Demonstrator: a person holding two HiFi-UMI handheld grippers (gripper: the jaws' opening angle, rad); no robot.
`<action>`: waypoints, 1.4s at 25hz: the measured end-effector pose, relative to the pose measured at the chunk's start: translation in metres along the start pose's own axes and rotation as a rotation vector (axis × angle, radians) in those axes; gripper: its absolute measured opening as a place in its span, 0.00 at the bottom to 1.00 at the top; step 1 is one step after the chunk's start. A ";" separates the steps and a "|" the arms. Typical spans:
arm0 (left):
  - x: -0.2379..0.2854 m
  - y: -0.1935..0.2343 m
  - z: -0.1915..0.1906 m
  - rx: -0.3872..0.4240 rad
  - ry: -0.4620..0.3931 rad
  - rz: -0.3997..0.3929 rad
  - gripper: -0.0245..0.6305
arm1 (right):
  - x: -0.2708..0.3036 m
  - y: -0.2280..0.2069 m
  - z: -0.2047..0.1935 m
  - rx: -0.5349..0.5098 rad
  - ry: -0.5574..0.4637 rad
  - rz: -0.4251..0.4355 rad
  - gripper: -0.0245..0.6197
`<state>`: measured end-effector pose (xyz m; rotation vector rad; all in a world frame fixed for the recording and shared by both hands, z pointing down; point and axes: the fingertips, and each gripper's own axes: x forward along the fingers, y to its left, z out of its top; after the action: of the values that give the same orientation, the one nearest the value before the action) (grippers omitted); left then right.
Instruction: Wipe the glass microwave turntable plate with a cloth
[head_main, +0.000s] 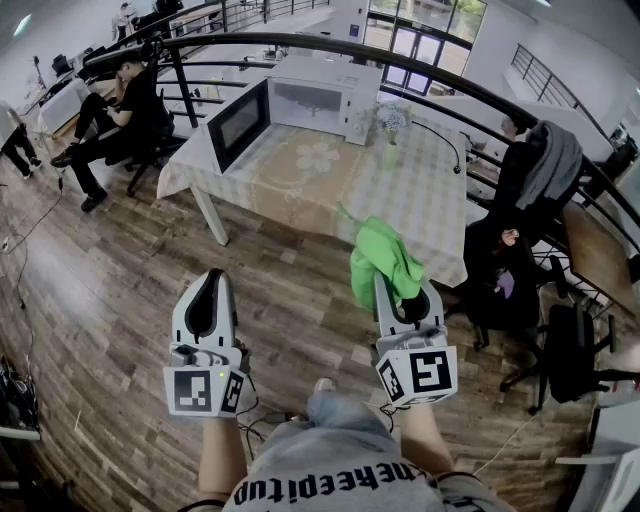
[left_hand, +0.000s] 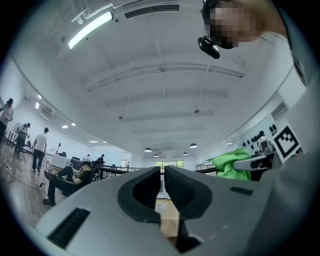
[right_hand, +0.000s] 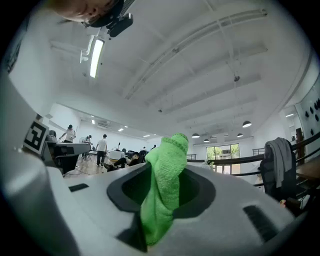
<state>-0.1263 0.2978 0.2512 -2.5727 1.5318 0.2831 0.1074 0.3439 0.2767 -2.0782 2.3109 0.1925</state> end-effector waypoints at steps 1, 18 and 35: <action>0.000 -0.002 0.000 0.001 -0.003 -0.002 0.07 | -0.001 -0.001 0.000 -0.001 -0.001 -0.001 0.21; 0.023 -0.011 -0.004 -0.003 -0.017 0.004 0.07 | 0.013 -0.022 -0.003 -0.001 -0.008 0.007 0.21; 0.074 -0.021 -0.013 0.032 -0.024 0.042 0.07 | 0.070 -0.053 -0.017 0.035 -0.021 0.107 0.21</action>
<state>-0.0720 0.2421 0.2479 -2.5068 1.5709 0.2903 0.1530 0.2676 0.2829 -1.9287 2.3974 0.1739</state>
